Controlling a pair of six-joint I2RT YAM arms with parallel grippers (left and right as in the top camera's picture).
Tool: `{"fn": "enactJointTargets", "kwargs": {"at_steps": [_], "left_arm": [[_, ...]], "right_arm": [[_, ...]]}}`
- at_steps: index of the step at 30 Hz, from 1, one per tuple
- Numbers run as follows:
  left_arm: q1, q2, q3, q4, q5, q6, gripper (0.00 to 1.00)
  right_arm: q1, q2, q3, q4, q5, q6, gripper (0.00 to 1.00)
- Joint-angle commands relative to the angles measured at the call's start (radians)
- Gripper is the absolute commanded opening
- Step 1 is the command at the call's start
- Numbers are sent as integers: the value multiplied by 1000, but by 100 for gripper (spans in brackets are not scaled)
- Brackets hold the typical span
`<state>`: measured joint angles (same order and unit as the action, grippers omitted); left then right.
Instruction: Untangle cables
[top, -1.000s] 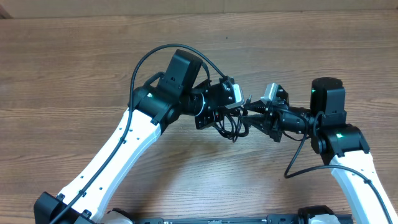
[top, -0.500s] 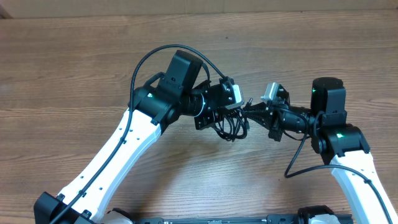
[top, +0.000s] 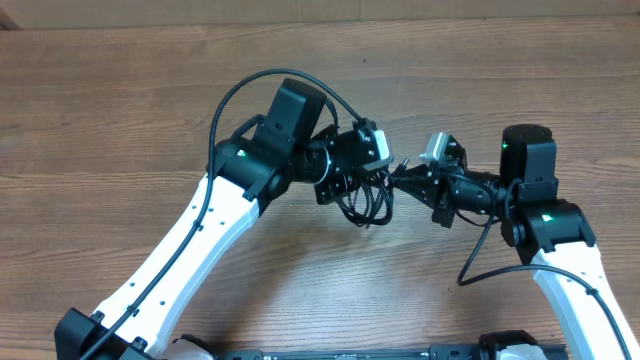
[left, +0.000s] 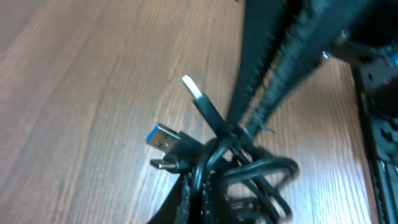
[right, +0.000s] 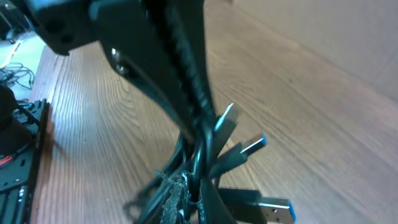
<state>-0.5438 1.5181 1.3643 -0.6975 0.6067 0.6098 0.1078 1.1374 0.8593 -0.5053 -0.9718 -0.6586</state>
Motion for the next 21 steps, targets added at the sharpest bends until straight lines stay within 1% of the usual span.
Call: {"fn": "enactJointTargets", "kwargs": {"at_steps": [1,8,12,15,19,21], "left_arm": [[-5,-32,31,63,-16,-96,8],[-5,-32,31,85,-15,-141,11],[-5,-32,31,85,-14,-147,12],[-5,-32,31,74,-7,-147,15],[-6,-32,31,65,18,-147,14],[-6,-32,31,65,23,-148,11]], "right_arm": [[4,2,23,-42,-24,0,4],[4,2,23,-73,-24,-1,4],[4,2,23,-72,-25,-1,4],[4,2,23,-68,-25,-1,4],[4,2,23,-45,-32,0,4],[4,2,23,-24,-58,0,4]]}}
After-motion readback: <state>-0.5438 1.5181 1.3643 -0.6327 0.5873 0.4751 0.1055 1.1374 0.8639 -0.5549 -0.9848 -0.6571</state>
